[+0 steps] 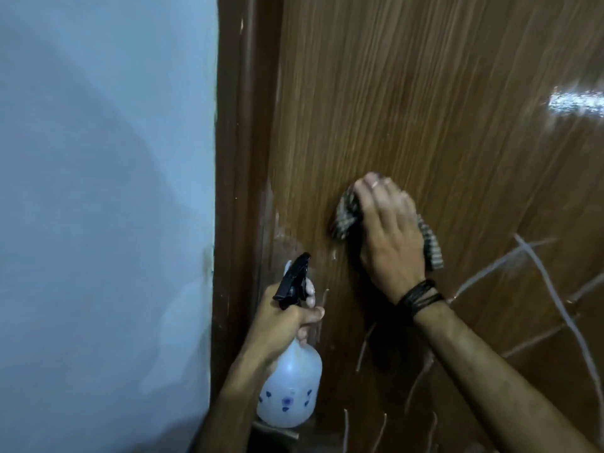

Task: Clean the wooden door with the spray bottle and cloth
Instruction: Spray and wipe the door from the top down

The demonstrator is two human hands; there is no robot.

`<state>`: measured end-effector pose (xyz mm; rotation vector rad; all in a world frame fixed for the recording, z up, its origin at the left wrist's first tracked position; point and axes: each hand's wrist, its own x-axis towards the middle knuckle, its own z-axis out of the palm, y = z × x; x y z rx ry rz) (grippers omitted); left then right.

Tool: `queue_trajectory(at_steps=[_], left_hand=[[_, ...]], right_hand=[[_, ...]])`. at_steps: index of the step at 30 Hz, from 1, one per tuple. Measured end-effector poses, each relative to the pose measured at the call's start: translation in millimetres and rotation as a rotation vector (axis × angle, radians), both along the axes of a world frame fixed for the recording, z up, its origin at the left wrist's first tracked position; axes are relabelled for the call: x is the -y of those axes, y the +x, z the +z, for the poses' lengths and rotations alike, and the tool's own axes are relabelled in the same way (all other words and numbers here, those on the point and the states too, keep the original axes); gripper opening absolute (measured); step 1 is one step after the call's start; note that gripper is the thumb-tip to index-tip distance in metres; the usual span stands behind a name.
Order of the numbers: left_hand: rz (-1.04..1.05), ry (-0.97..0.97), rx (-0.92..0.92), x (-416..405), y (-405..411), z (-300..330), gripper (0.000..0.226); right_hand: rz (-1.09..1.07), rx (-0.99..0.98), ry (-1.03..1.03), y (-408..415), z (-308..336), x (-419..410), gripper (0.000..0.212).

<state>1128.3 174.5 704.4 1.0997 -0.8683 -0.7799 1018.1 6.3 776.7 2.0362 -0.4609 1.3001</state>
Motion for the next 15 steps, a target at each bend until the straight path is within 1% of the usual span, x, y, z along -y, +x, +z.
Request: queue_trajectory(at_steps=[2,3,5,9,13,15], left_hand=[[0.01,0.009,-0.009,-2.8,7.7,-1.2,0.026],[0.016,0.012,-0.024,-3.7,10.2,-1.2,0.026],[0.033,0.016,-0.065,-5.8,15.5,-2.7,0.027],[0.074,0.043,-0.115,-11.1,17.2,-11.4,0.029],[0.094,0.072,-0.146,-15.9,13.4,-20.6,0.025],[0.083,0.074,-0.151,-17.9,11.9,-21.8,0.024]], right_hand=[[0.019,0.138,0.036,14.0,28.1,-5.8,0.069],[0.03,0.165,0.034,20.7,36.4,-7.7,0.066],[0.044,0.151,0.026,31.8,38.8,-10.4,0.062],[0.036,-0.026,-0.019,34.4,4.4,-11.6,0.06],[-0.025,-0.317,-0.141,33.6,-49.8,-13.3,0.06],[-0.039,-0.396,-0.163,34.8,-54.9,-13.3,0.062]])
